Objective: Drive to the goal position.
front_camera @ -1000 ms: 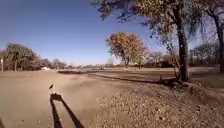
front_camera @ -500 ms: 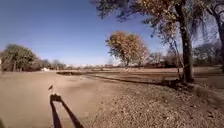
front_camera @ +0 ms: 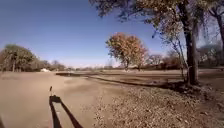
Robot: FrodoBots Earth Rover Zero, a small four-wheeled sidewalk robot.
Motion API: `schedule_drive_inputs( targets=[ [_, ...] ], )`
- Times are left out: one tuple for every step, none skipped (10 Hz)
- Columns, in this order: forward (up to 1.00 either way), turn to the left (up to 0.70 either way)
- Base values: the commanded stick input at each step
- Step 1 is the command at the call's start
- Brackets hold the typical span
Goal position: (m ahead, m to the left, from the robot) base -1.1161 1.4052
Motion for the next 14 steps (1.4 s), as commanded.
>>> schedule_drive_inputs(
  targets=[
    [0.5, 0.0],
    [0.5, 0.0],
    [0.5, 0.0],
    [0.5, 0.0],
    [0.5, 0.0],
    [0.5, 0.0],
    [0.5, 0.0],
    [0.5, 0.0],
    [0.5, 0.0],
    [0.5, 0.0],
    [0.5, 0.0],
    [0.5, 0.0],
    [0.5, 0.0],
    [0.5, 0.0]
  ],
)
